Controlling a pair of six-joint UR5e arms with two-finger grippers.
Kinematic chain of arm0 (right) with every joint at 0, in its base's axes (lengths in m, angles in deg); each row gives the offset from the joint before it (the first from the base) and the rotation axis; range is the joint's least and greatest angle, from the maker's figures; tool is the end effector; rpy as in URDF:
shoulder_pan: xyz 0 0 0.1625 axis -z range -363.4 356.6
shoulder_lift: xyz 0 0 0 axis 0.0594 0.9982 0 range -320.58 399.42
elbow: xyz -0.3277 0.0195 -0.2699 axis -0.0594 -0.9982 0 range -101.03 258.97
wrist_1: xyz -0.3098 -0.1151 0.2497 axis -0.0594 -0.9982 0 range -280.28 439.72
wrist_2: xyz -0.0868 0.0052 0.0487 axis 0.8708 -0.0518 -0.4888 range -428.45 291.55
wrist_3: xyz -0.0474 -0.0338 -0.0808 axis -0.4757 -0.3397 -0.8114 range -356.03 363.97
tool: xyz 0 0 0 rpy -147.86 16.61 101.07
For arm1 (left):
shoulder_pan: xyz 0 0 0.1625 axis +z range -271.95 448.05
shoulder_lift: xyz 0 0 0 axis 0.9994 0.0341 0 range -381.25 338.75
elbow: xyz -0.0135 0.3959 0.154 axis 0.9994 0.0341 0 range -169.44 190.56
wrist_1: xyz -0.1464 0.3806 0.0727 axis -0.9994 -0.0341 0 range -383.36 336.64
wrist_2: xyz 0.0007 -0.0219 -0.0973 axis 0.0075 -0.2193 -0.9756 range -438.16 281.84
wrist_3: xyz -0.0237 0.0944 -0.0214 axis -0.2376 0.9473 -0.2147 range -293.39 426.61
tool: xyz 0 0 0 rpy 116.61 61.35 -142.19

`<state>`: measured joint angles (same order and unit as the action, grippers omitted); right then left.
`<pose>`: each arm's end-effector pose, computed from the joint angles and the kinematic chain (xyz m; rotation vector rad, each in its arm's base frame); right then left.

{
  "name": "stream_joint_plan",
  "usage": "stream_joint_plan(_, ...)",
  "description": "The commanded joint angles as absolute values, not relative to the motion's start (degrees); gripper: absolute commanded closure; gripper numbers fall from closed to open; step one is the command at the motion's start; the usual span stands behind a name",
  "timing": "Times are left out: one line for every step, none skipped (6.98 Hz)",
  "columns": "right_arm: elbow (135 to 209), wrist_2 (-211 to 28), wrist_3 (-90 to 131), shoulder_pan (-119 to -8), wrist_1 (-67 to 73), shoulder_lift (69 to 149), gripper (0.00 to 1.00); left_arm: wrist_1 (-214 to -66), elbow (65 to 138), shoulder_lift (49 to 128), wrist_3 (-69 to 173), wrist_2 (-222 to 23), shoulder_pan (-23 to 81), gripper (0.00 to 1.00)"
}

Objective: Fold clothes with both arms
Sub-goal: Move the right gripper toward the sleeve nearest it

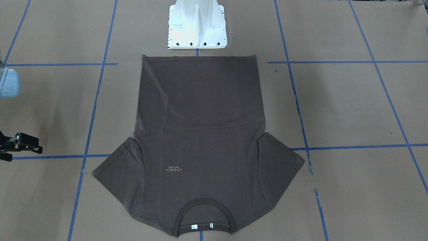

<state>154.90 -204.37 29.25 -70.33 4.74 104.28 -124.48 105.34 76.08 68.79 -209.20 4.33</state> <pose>-0.2119 -0.6548 0.4902 0.0703 -0.8942 -0.1466 -0.0063 -0.5630 0.5316 0.3632 0.7216 0.2848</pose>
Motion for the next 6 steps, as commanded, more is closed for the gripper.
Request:
stream_joint_plan(146.12, -199.09, 38.91, -66.8, 12.78, 95.51, 0.0, -129.78, 104.78, 76.4, 68.54, -209.21, 4.46, 0.0)
stream_joint_plan(145.94, -192.27, 44.86, -63.38, 15.19, 95.24, 0.0, -129.88, 104.69, 76.75, 67.15, -209.21, 4.46, 0.0)
stream_joint_plan(145.76, -191.5, 46.4, -62.13, 16.08, 94.63, 0.0, -129.88, 104.69, 76.75, 66.09, -209.21, 4.46, 0.0)
stream_joint_plan(145.76, -191.49, 51.12, -59.94, 16.09, 94.19, 0.0, -129.88, 104.34, 76.75, 66.08, -209.29, 4.46, 0.0)
stream_joint_plan(145.76, -190.88, 52.64, -57.92, 16.09, 93.83, 0.0, -129.88, 104.25, 76.75, 66.08, -209.29, 4.46, 0.0)
stream_joint_plan(144.54, -189.14, 52.75, -56.77, 16.09, 93.13, 0.0, -129.88, 104.16, 76.75, 66.08, -209.29, 4.46, 0.0)
